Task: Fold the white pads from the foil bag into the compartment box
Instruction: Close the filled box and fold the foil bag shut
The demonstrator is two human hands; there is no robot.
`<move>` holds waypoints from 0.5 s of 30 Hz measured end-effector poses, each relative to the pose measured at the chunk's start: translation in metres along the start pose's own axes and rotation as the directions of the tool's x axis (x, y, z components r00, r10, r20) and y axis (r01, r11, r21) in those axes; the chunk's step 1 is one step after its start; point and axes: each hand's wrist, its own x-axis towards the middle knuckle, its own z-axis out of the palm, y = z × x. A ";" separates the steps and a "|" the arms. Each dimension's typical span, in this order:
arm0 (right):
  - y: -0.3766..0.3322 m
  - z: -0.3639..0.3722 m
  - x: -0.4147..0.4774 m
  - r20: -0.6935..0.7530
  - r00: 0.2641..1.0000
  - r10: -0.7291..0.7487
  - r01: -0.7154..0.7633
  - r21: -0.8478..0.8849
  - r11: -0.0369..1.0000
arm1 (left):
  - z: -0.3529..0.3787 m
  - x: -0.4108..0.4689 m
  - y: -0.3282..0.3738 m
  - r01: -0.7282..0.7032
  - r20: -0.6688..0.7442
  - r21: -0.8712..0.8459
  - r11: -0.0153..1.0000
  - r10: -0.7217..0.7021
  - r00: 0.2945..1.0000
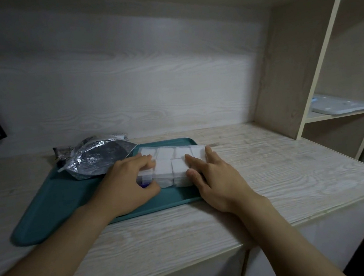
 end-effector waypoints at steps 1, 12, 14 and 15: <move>0.000 0.000 0.000 0.004 1.000 0.002 -0.002 0.000 1.000 | 0.000 0.000 -0.002 0.013 -0.016 -0.017 1.000 -0.013 1.000; 0.003 0.005 0.001 -0.019 1.000 0.018 -0.017 0.054 0.998 | -0.002 0.005 -0.005 0.049 -0.026 -0.160 0.986 -0.054 0.998; 0.003 0.005 0.002 -0.004 1.000 0.016 -0.016 0.060 0.998 | -0.003 0.006 -0.005 0.061 -0.019 -0.164 0.985 -0.065 0.998; 0.004 0.005 0.003 0.004 1.000 0.011 -0.011 0.064 0.998 | -0.003 0.005 -0.004 0.065 -0.027 -0.157 0.985 -0.070 0.997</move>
